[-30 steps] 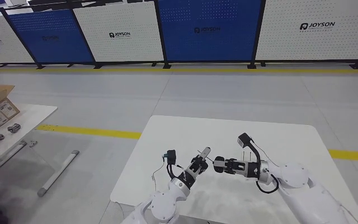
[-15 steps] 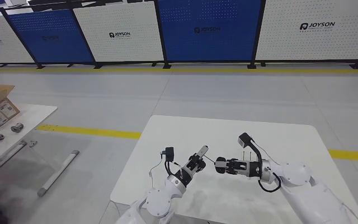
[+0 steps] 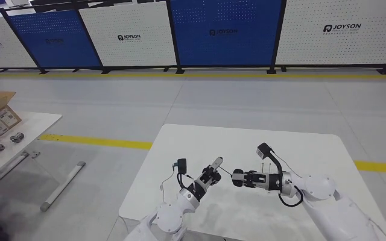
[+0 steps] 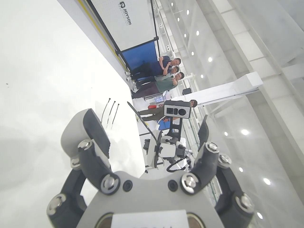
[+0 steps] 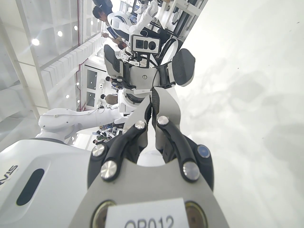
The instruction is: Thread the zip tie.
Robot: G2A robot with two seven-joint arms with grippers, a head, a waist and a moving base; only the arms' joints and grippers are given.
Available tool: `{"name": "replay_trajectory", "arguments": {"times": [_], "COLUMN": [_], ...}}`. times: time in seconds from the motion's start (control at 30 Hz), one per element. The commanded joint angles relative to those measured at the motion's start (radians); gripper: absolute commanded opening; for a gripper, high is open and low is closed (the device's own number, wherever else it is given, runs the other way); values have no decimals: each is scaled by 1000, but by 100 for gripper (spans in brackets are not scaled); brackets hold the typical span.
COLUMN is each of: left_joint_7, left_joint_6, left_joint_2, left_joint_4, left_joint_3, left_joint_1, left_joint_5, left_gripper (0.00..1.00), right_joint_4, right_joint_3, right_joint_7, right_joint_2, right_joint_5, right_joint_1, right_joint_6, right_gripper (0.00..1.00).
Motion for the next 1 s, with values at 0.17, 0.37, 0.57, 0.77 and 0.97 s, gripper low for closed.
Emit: {"name": "replay_trajectory", "arguments": {"times": [0.17,0.37,0.57,0.77,0.97], "left_joint_7": [-24,-39,-56,-79,-111], "left_joint_6": [-23,-39,-51,-61,-70], "left_joint_2": [-4,-4,-2,0,4], "left_joint_4": [13,20,15,1,-10], "left_joint_3": [5,3,-5,-13,-19], "left_joint_1": [-11,-5,5,19,36], "left_joint_5": [-14,3,3,10,26], "left_gripper": [45,26,23,18,24], "right_joint_4": [0,0,0,0,0], "right_joint_3": [0,0,0,0,0], "right_joint_7": [0,0,0,0,0], "right_joint_2": [0,0,0,0,0], "right_joint_5": [0,0,0,0,0], "right_joint_1": [0,0,0,0,0], "right_joint_6": [0,0,0,0,0], "right_gripper": [0,0,0,0,0]}}
